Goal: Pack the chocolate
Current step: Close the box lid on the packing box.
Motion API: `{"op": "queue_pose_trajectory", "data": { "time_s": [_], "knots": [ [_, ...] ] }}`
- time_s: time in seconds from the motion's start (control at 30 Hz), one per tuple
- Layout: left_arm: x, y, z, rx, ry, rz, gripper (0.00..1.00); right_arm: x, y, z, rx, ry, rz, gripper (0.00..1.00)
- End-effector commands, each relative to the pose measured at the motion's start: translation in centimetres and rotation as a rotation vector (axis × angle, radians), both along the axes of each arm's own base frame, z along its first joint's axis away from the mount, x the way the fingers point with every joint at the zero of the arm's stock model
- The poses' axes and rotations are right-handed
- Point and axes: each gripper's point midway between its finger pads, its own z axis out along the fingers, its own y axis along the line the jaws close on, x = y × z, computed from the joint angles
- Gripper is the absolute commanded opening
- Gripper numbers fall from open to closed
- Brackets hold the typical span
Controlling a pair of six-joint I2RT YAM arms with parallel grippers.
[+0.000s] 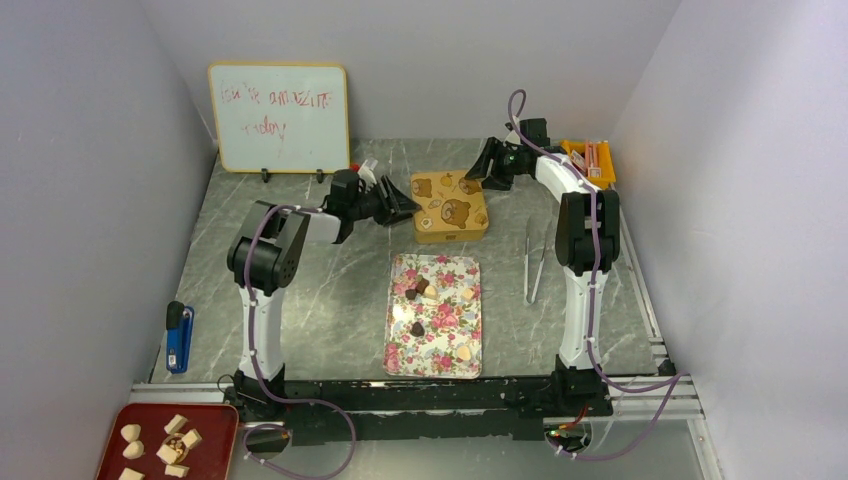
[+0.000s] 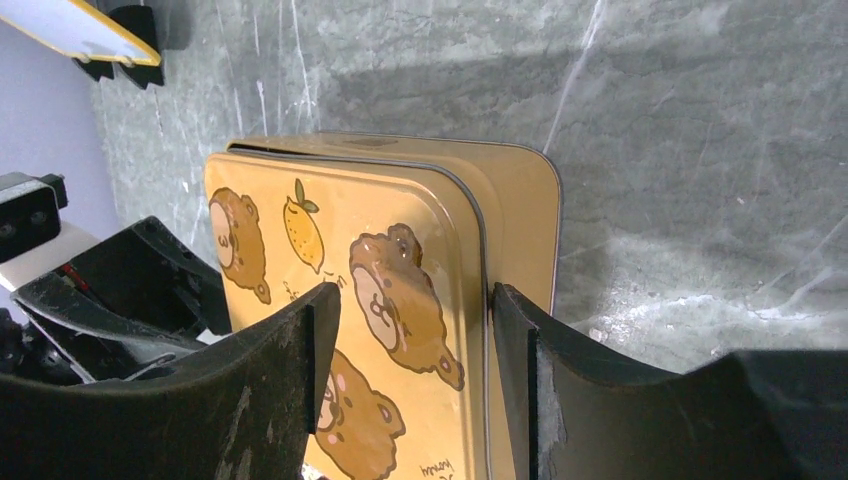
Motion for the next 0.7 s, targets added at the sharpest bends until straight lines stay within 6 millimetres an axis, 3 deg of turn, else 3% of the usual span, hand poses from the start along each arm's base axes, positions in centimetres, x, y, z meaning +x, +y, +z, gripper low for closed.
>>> {"op": "queue_pose_trajectory", "data": {
  "time_s": [0.0,0.37,0.67],
  "knots": [
    [-0.4,-1.8,3.7,-0.017,-0.099,-0.058,0.56,-0.4,1.1,2.0,-0.011,-0.031,0.027,0.61],
    [-1.1,-3.1,4.1,0.005,-0.113,-0.093,0.55,-0.7,1.8,2.2,-0.028,-0.032,0.032,0.61],
    [-1.5,-3.9,3.9,0.029,-0.107,-0.126,0.43,-1.5,2.9,1.8,-0.064,-0.022,0.048,0.61]
  ]
}}
